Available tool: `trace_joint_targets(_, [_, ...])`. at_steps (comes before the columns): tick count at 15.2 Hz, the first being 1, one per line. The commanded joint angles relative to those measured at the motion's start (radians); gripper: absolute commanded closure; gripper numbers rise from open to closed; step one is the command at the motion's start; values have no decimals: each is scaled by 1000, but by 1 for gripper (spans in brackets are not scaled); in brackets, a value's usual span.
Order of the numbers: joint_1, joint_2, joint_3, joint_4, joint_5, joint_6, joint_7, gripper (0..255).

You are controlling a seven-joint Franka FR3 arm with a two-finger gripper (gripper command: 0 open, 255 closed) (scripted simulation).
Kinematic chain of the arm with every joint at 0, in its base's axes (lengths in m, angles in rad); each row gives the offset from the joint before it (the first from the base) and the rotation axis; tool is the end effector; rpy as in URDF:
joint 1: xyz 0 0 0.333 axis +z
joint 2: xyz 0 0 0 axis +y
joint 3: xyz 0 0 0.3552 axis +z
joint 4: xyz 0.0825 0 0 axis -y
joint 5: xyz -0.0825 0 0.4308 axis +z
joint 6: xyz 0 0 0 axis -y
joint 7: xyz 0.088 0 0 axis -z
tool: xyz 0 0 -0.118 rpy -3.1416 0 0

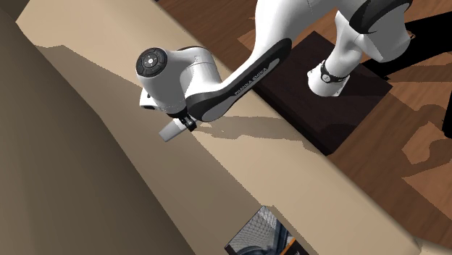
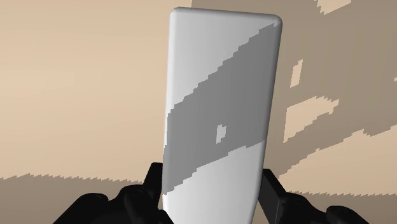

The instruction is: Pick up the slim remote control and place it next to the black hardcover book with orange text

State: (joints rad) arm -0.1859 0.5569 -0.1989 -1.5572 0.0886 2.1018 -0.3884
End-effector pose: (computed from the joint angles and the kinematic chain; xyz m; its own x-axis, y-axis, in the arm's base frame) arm 0.7102 -0.2589 0.3262 0.9999 -0.0122 -0.0111 -0.0119 -0.9996 0.0260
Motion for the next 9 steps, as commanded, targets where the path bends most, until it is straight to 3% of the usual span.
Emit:
trace_joint_targets(1, [0,0,0,0,0,0,0,255])
trace_joint_targets(9, [0,-6,-1,5,-1,-10,1,255])
